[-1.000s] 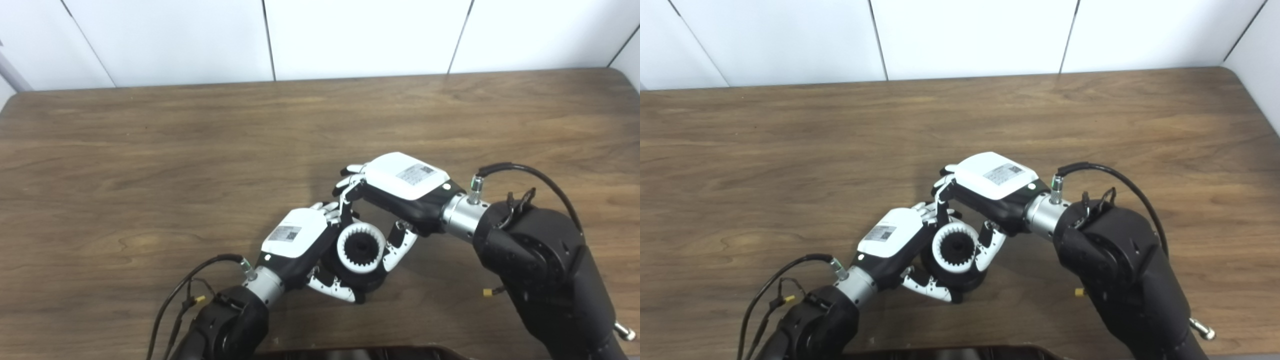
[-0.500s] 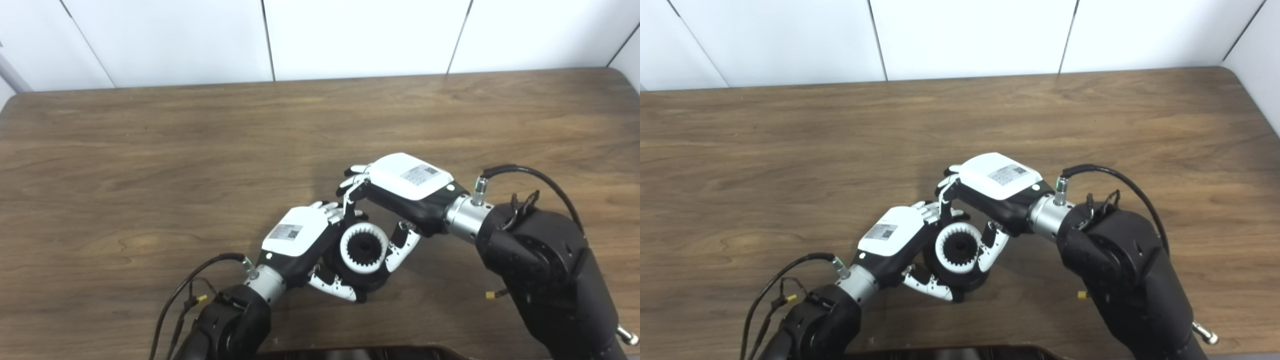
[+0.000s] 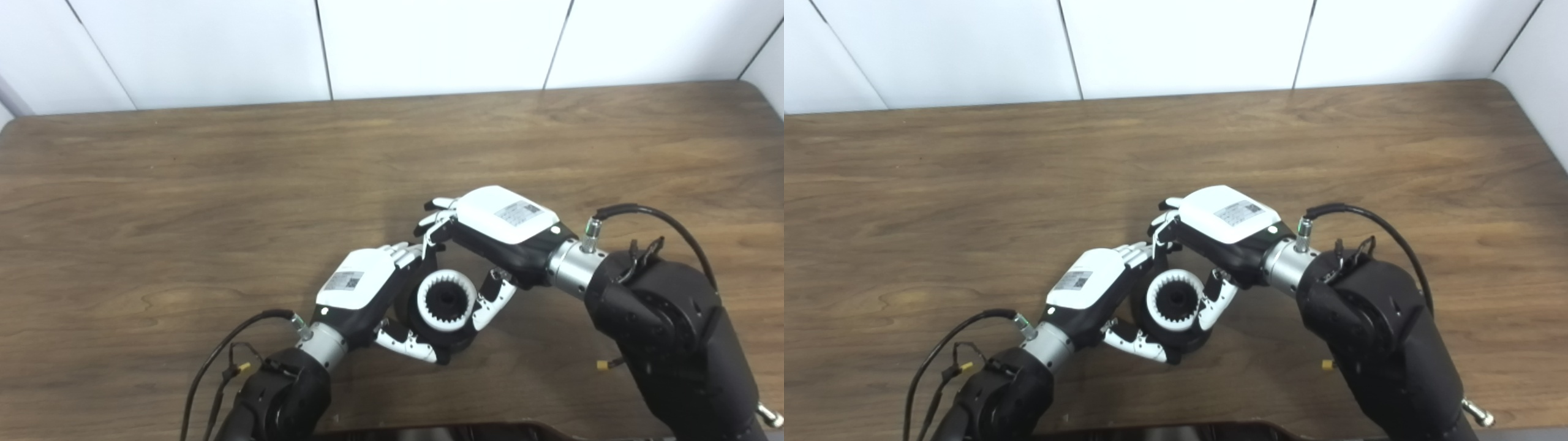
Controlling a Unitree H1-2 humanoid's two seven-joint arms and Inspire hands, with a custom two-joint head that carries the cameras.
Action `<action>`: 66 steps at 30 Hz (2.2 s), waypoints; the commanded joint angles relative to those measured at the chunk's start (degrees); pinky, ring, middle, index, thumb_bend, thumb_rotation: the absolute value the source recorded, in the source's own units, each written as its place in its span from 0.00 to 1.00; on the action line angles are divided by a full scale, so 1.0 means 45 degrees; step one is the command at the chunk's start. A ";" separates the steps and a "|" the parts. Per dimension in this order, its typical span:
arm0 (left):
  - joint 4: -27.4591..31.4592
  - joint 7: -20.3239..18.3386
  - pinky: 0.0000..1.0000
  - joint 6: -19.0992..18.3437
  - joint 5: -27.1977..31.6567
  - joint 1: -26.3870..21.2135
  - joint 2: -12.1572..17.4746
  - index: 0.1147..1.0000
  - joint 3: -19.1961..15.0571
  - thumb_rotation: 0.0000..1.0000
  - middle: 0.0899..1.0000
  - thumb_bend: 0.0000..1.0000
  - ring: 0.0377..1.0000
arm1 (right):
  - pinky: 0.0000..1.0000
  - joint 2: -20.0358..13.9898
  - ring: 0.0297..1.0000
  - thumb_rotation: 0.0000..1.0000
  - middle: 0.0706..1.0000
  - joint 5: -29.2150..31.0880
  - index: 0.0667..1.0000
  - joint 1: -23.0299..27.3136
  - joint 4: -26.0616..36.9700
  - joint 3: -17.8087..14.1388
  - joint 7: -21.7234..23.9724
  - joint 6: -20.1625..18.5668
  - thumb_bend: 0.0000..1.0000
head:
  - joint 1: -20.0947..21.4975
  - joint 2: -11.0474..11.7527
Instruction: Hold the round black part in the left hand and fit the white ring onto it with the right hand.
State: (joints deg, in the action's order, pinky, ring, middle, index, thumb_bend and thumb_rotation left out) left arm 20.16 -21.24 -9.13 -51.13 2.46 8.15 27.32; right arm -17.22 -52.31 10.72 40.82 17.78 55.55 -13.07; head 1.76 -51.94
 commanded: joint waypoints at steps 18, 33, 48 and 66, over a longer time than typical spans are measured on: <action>-0.0198 -0.0922 0.88 -0.0768 0.0170 0.0101 0.0181 0.89 -0.0287 0.39 0.90 1.00 0.91 | 0.91 -0.0273 0.92 0.22 0.82 0.0085 0.63 -0.0111 -0.0532 0.0002 -0.0578 0.0050 0.98 | -0.0100 -0.0062; -0.0262 -0.1121 0.90 -0.0855 -0.0023 -0.0018 0.0275 0.91 -0.0170 0.41 0.91 1.00 0.92 | 0.93 -0.0358 0.97 0.33 0.91 0.0089 0.80 0.0138 -0.0527 -0.0058 -0.0098 -0.0274 1.00 | -0.0128 0.0041; 0.0078 -0.1391 0.93 -0.1370 0.0737 -0.0174 0.0367 0.93 -0.0874 0.38 0.94 1.00 0.96 | 0.94 -0.0379 1.00 0.37 0.98 -0.0010 0.87 0.0525 -0.0235 -0.0307 0.0060 -0.0367 1.00 | -0.0146 0.0211; 0.3011 -0.3256 0.88 -0.3329 0.2647 -0.0706 0.1970 0.98 -0.3143 0.41 0.97 1.00 0.96 | 0.94 -0.0564 1.00 0.35 0.98 0.0641 0.87 0.0770 0.0597 -0.1345 0.0780 -0.1806 1.00 | 0.0087 0.0559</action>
State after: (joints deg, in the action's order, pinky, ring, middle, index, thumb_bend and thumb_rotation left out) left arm 31.26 -36.02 -23.17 -39.81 0.35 16.26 14.12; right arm -19.01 -50.04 12.05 41.63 12.76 59.00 -20.11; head 2.11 -49.40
